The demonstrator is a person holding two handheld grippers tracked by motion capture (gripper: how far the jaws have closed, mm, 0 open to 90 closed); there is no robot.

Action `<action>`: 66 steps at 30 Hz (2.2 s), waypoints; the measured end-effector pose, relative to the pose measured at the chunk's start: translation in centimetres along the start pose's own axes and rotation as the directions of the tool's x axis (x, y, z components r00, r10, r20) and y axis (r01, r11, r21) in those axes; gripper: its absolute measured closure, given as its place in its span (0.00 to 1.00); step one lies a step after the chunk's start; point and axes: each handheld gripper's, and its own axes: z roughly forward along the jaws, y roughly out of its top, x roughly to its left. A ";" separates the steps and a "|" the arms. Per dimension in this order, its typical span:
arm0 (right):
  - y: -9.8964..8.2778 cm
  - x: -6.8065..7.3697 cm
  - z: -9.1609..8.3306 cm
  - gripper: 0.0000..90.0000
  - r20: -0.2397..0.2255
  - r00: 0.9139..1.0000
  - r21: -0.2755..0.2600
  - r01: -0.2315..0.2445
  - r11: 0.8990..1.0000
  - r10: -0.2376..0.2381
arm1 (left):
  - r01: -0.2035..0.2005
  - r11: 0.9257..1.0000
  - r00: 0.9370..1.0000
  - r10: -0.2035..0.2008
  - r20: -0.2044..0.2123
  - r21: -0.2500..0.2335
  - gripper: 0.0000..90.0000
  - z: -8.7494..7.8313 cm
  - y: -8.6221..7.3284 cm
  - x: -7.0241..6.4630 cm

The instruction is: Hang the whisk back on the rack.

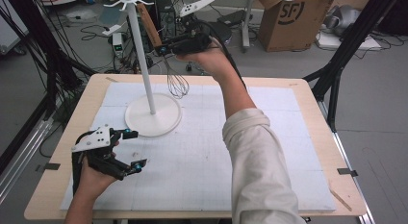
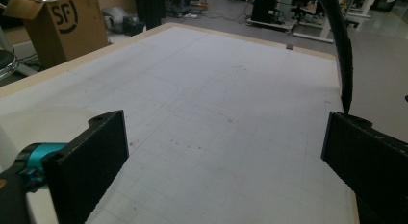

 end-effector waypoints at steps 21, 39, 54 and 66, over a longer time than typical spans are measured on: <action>1.7 0.6 3.7 0.82 -0.033 0.999 0.035 0.002 0.999 -0.001 | 0.001 1.000 1.000 -0.001 0.001 0.004 0.03 0.0 -0.1 0.0; 1.3 -0.2 4.7 0.71 0.049 0.995 0.024 -0.085 0.996 0.084 | 0.011 1.000 1.000 -0.011 -0.004 0.015 0.03 0.0 -0.4 0.2; -1.2 0.8 1.4 0.44 0.169 0.985 0.012 -0.032 0.999 0.029 | 0.008 1.000 1.000 -0.008 -0.005 0.023 0.03 0.2 -0.5 0.1; -3.8 2.7 -2.2 0.25 0.178 0.984 -0.003 -0.005 1.000 0.006 | 0.007 0.999 1.000 -0.006 -0.001 0.036 0.03 0.6 -0.5 0.1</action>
